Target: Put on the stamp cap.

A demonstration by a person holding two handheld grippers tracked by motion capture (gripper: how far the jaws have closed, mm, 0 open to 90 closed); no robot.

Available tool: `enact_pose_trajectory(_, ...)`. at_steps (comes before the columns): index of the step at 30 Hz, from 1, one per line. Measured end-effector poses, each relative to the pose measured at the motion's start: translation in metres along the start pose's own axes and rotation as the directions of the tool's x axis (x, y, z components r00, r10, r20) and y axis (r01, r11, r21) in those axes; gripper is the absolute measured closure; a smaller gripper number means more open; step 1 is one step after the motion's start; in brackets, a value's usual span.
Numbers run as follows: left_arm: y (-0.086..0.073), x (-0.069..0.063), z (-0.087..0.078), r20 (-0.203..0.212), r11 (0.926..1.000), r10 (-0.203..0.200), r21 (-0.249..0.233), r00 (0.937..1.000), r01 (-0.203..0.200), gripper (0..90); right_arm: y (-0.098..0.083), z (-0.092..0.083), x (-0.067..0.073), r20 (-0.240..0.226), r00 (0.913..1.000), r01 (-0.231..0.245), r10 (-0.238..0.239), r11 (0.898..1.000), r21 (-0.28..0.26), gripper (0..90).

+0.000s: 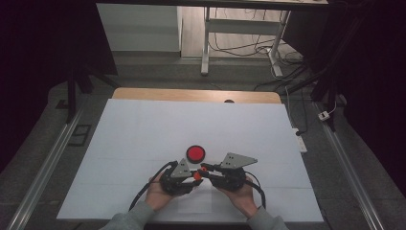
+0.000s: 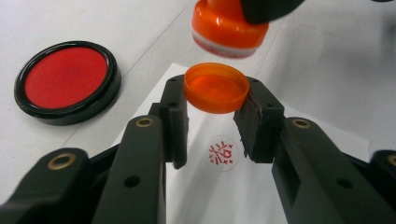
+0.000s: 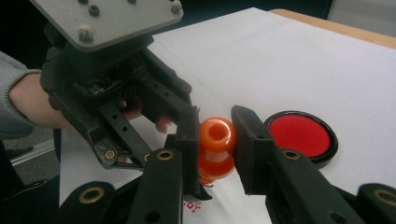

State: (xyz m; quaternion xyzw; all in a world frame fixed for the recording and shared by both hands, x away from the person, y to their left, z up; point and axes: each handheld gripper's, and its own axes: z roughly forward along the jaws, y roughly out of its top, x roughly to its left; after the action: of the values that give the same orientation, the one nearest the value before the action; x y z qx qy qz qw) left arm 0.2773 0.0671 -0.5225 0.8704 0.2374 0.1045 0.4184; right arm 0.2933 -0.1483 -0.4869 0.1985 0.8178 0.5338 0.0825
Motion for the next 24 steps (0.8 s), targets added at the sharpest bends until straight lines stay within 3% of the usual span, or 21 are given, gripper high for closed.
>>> enact_pose_trajectory(24, 0.0001, -0.0001, -0.0005, 0.006, 1.0, 0.005, -0.002, 1.0, -0.005, 64.6, -0.0036, 0.0064, 0.0024, -0.015, 0.9999, -0.001, 0.001, 1.0, 0.016, 72.6)
